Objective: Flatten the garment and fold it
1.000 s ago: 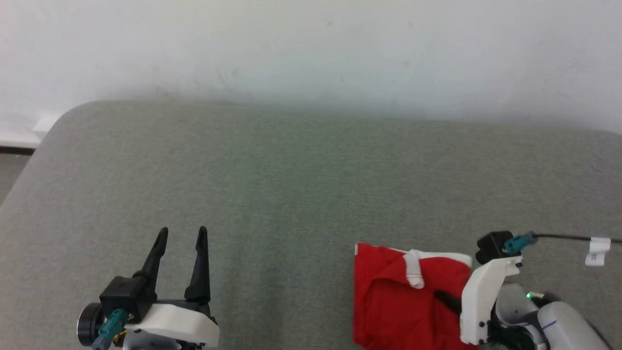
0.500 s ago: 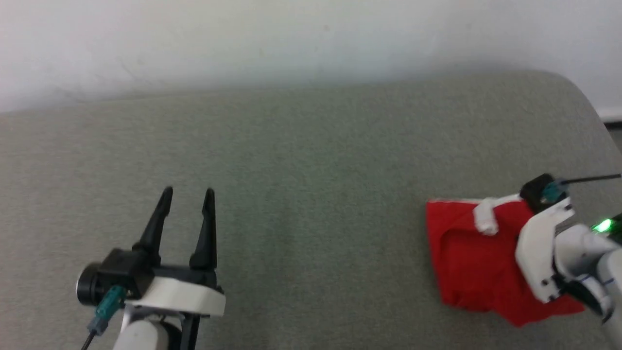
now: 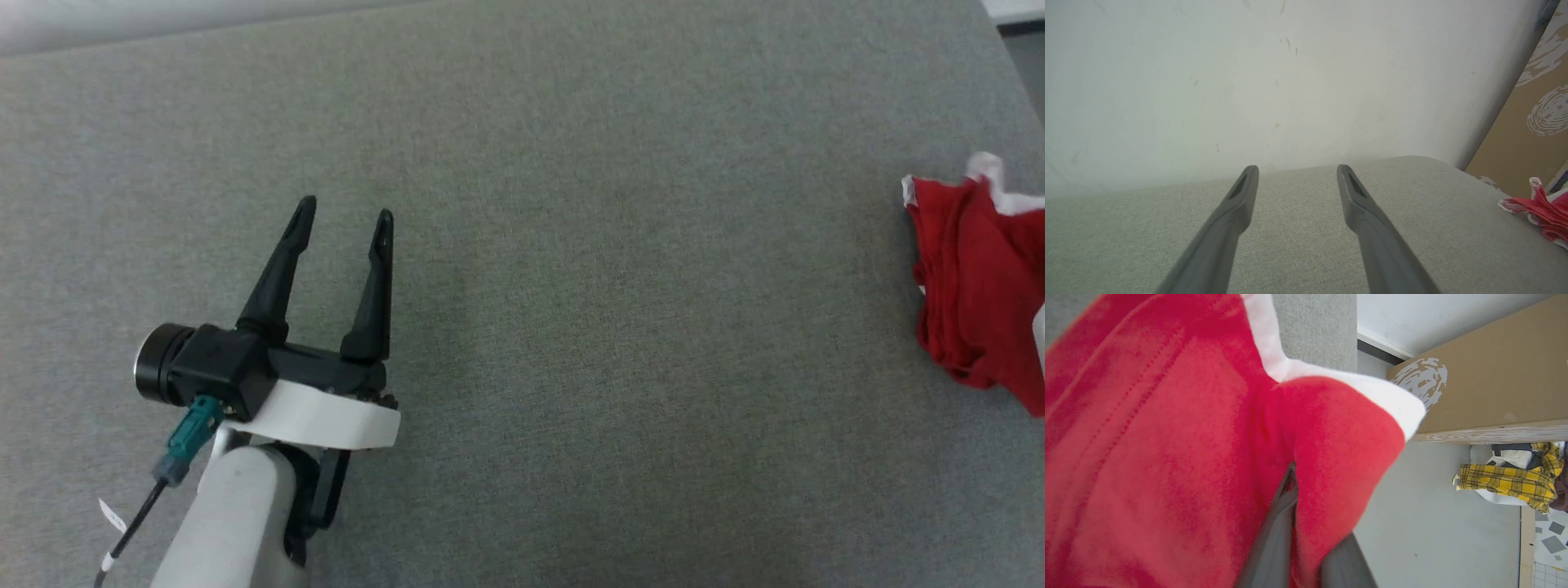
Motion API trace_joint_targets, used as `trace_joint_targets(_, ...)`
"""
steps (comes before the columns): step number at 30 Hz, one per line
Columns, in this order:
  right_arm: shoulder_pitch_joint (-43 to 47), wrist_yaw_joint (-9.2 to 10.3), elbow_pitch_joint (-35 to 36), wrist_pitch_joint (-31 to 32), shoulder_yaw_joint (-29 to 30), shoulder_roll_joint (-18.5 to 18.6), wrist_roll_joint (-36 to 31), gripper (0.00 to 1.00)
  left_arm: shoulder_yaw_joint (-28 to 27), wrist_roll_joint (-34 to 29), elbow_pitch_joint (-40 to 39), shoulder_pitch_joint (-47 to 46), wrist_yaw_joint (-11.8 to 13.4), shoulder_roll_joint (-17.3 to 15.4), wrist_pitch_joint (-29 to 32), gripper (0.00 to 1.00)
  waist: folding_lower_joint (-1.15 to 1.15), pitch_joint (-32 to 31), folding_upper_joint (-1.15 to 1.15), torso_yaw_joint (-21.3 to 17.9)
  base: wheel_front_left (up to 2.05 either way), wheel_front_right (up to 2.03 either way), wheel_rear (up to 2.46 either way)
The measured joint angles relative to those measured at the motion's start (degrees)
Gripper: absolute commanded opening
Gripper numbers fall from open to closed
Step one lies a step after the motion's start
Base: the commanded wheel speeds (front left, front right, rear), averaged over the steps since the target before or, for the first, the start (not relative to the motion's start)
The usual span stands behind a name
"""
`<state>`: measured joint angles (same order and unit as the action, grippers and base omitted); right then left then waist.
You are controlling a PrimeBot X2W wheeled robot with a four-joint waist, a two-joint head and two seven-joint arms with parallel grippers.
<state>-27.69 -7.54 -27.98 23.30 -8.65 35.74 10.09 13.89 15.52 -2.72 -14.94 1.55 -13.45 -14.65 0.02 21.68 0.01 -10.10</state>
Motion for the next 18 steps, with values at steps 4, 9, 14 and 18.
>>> trace_joint_targets(4, -1.02, -0.01, -4.17, -9.06, 2.83, -3.09, -3.98, 1.0, -0.34, 0.01, 0.89, -0.43, -0.02, -0.04, 0.0, 1.0, 0.0, 2.32, 0.0, -0.88, 0.0, 0.0, 0.0)
trace_joint_targets(9, -1.12, -0.03, -9.12, -16.55, 7.9, -5.15, -9.4, 1.0, -0.82, 0.04, 1.91, -0.08, 0.03, 0.23, -0.02, 1.0, -0.02, 1.89, 0.0, -1.55, 0.0, 0.0, 0.0)
trace_joint_targets(14, 1.44, -0.05, -10.59, -20.61, 13.6, -5.09, -14.23, 1.0, -1.57, 0.24, 3.13, 3.0, 0.65, 0.98, -0.08, 1.0, -0.02, -0.99, 0.0, -1.66, 0.0, 0.0, 0.0)
trace_joint_targets(18, 6.15, -0.05, -9.32, -22.74, 17.31, -5.67, -15.71, 1.0, -2.77, 0.64, 3.23, 5.76, 1.42, 2.16, -0.08, 1.0, -0.03, -4.44, 0.0, -1.2, 0.0, 0.0, 0.0)
